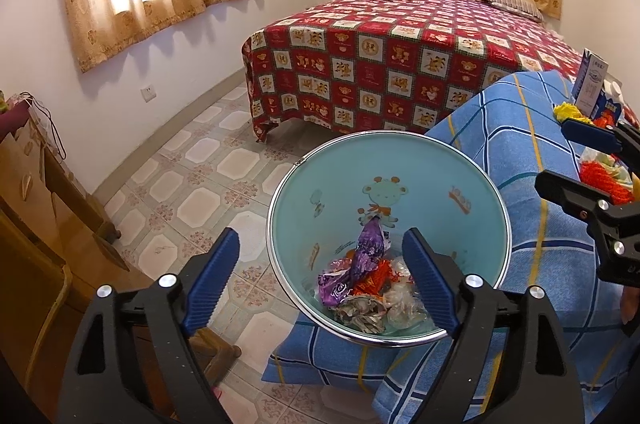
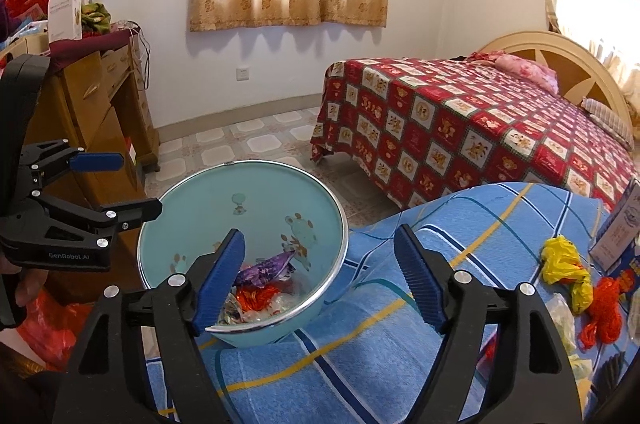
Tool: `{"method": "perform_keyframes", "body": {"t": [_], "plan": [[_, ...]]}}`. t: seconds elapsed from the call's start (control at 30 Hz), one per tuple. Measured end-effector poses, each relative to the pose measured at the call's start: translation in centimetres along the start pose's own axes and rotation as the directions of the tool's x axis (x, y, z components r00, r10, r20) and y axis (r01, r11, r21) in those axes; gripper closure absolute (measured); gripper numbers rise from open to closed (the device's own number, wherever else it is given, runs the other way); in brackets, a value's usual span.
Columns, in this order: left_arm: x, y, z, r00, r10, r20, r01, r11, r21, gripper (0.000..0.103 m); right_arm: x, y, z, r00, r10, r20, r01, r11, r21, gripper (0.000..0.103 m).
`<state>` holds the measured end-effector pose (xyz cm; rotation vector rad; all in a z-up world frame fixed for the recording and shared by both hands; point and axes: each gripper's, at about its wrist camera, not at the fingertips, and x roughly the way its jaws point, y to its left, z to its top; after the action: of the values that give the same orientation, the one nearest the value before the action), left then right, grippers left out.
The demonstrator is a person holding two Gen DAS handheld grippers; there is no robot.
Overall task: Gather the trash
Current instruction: 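Move both open tools from the bin back over the table trash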
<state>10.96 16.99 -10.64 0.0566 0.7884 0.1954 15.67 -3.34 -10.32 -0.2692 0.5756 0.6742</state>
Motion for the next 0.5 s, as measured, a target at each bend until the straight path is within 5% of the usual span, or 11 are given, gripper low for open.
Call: {"method": "perform_keyframes", "body": {"t": [0.5], "plan": [[0.0,-1.9,-0.5,0.999,-0.011,-0.032,0.012,1.0,0.009,0.006,-2.3,-1.4,-1.7,0.999,-0.033,0.009,0.032,0.998,0.059,0.012]]}}
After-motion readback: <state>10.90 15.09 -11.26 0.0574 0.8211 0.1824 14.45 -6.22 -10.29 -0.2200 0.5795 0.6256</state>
